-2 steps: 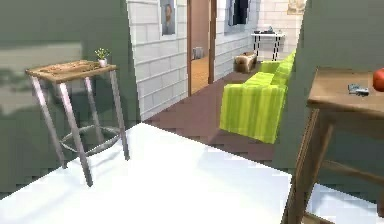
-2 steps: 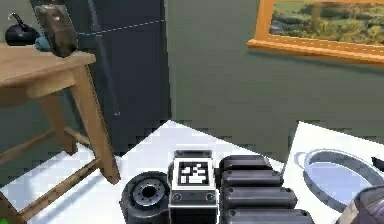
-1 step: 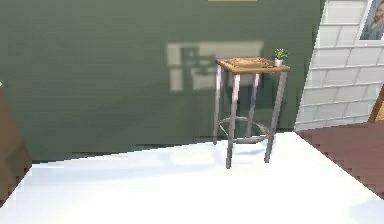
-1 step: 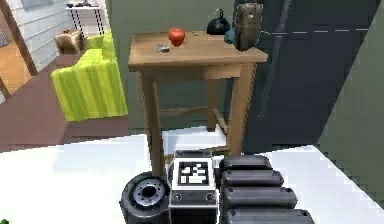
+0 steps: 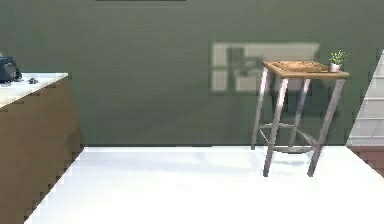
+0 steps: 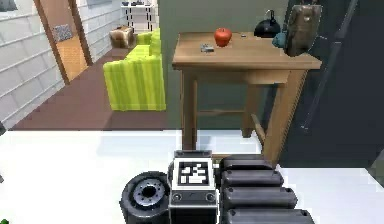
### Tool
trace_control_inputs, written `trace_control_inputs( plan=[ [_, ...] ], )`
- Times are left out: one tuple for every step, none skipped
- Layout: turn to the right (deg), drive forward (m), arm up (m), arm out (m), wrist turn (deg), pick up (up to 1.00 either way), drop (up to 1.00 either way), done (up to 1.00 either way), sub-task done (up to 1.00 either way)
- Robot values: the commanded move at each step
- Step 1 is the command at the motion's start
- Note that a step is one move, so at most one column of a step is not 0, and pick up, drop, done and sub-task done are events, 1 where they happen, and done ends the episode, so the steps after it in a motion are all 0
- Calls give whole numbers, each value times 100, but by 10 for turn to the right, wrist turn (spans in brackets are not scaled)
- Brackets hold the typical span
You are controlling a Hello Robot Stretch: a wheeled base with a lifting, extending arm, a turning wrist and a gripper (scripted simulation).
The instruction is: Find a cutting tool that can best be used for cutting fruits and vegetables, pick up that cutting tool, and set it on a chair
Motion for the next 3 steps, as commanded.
trace_control_inputs(
  plan=[
    [0, 10, 0, 0, 0, 0, 0, 0, 0],
    [450, 0, 0, 0, 0, 0, 0, 0, 0],
    [90, 0, 0, 0, 0, 0, 0, 0, 0]
  ],
)
